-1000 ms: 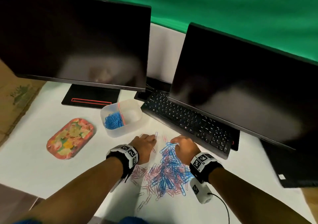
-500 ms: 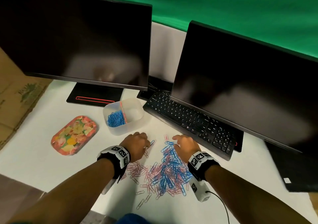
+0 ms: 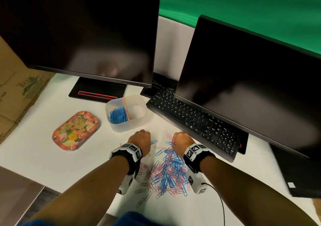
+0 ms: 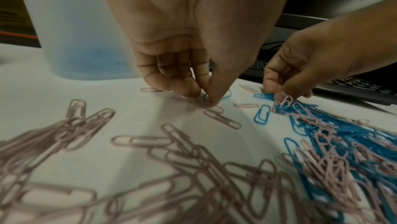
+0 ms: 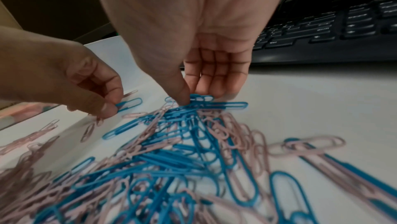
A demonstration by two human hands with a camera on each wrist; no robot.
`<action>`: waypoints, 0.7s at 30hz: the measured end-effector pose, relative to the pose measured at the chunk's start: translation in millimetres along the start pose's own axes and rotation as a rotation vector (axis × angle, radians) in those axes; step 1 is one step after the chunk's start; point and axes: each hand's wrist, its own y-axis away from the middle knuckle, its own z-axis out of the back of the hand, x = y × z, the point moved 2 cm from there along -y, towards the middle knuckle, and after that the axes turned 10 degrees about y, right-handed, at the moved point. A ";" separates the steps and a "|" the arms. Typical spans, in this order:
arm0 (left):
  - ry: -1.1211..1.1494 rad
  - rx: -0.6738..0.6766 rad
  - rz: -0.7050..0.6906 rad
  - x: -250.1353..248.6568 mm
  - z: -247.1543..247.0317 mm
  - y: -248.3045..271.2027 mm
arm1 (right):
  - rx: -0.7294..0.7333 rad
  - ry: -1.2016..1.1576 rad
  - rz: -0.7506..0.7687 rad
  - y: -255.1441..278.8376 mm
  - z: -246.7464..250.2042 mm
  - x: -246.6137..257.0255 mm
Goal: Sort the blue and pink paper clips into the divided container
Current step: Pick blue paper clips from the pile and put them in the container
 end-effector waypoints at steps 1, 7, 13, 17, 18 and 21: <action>0.000 0.003 -0.001 0.3 0.6 -0.1 | 0.007 -0.011 0.006 -1.0 -0.3 -0.4; 0.201 -0.047 -0.040 1.6 13.3 2.7 | -0.021 -0.182 0.004 -0.2 0.4 -2.6; 0.545 -0.065 -0.102 -0.3 14.9 6.2 | -0.011 -0.371 0.015 1.8 -2.5 -11.4; 0.815 -0.029 0.021 1.7 11.7 5.1 | -0.050 -0.549 0.024 3.6 0.4 -19.5; 0.942 -0.008 0.061 1.1 10.5 5.3 | -0.036 -0.635 0.018 5.2 1.3 -20.1; 1.199 0.011 0.132 -4.5 11.4 8.7 | 0.061 -0.979 -0.004 10.9 2.8 -20.6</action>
